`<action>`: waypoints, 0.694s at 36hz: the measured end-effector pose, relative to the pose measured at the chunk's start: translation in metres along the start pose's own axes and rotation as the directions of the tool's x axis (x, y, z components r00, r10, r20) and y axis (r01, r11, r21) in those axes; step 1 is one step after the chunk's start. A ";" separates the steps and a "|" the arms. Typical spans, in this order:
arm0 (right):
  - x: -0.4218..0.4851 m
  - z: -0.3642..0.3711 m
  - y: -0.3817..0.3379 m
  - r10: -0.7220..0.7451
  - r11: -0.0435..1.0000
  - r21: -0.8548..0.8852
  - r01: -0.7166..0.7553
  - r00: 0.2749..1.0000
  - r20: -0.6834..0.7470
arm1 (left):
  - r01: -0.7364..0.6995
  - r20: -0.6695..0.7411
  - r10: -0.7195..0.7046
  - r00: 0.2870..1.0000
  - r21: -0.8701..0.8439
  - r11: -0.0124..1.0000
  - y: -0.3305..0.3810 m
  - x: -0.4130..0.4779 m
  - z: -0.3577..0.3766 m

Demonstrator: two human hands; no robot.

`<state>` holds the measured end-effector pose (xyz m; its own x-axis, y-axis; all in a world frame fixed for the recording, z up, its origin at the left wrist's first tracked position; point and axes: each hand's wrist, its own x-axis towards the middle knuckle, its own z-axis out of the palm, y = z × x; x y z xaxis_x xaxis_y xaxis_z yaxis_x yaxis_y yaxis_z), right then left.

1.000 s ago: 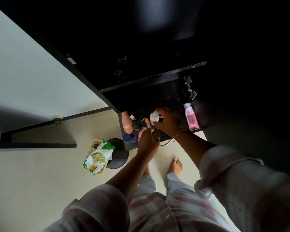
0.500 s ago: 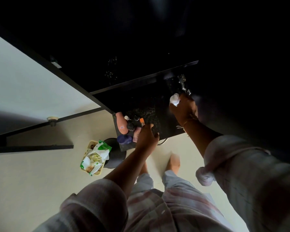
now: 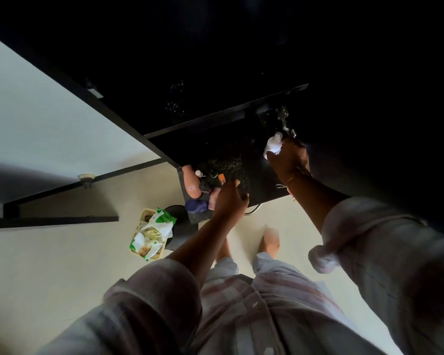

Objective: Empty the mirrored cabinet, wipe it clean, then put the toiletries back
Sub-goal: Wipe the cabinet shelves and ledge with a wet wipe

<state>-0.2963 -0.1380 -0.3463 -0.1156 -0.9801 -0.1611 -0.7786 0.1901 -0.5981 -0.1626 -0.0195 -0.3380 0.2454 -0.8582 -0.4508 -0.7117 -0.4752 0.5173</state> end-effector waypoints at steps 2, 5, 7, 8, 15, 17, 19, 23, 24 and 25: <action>-0.006 -0.002 -0.002 -0.001 1.000 -0.002 0.001 0.998 -0.056 | -0.015 0.000 0.015 1.000 -0.024 1.000 -0.001 -0.002 -0.002; -0.024 0.000 -0.008 0.061 0.998 0.006 -0.061 0.994 -0.088 | -0.064 -0.015 0.064 0.998 -0.056 0.996 -0.004 -0.009 -0.005; -0.037 0.002 -0.010 0.110 0.994 0.005 -0.110 0.991 -0.081 | -0.127 -0.043 0.125 0.991 -0.059 0.990 -0.006 -0.017 -0.008; -0.044 0.004 -0.011 0.133 0.991 0.000 -0.133 0.990 -0.051 | -0.167 -0.061 0.163 0.985 -0.064 0.984 -0.007 -0.022 -0.010; -0.093 0.038 -0.006 -0.023 0.992 -0.112 0.050 0.973 0.228 | -0.401 -0.268 0.408 0.873 0.086 0.912 -0.031 -0.064 -0.049; -0.107 0.051 -0.010 -0.010 0.996 -0.082 0.035 0.957 0.291 | -0.378 -0.313 0.406 0.858 0.148 0.914 -0.045 -0.073 -0.061; -0.118 0.066 -0.012 -0.018 0.996 -0.072 0.046 0.938 0.346 | -0.347 -0.334 0.397 0.855 0.201 0.916 -0.062 -0.078 -0.070; -0.129 0.093 -0.023 0.058 0.992 -0.129 -0.003 0.902 0.429 | -0.255 -0.303 0.316 0.899 0.223 0.941 -0.093 -0.075 -0.077; -0.132 0.098 -0.026 0.085 0.992 -0.125 -0.032 0.892 0.444 | -0.243 -0.278 0.300 0.912 0.224 0.944 -0.099 -0.072 -0.078; -0.135 0.103 -0.027 0.115 0.992 -0.104 -0.075 0.883 0.456 | -0.235 -0.255 0.288 0.923 0.221 0.947 -0.102 -0.070 -0.078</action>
<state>-0.1962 -0.0053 -0.3890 0.0894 -0.8176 -0.5688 -0.8278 0.2567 -0.4989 -0.0557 0.0742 -0.3023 0.1891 -0.9786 -0.0818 -0.8767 -0.2057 0.4348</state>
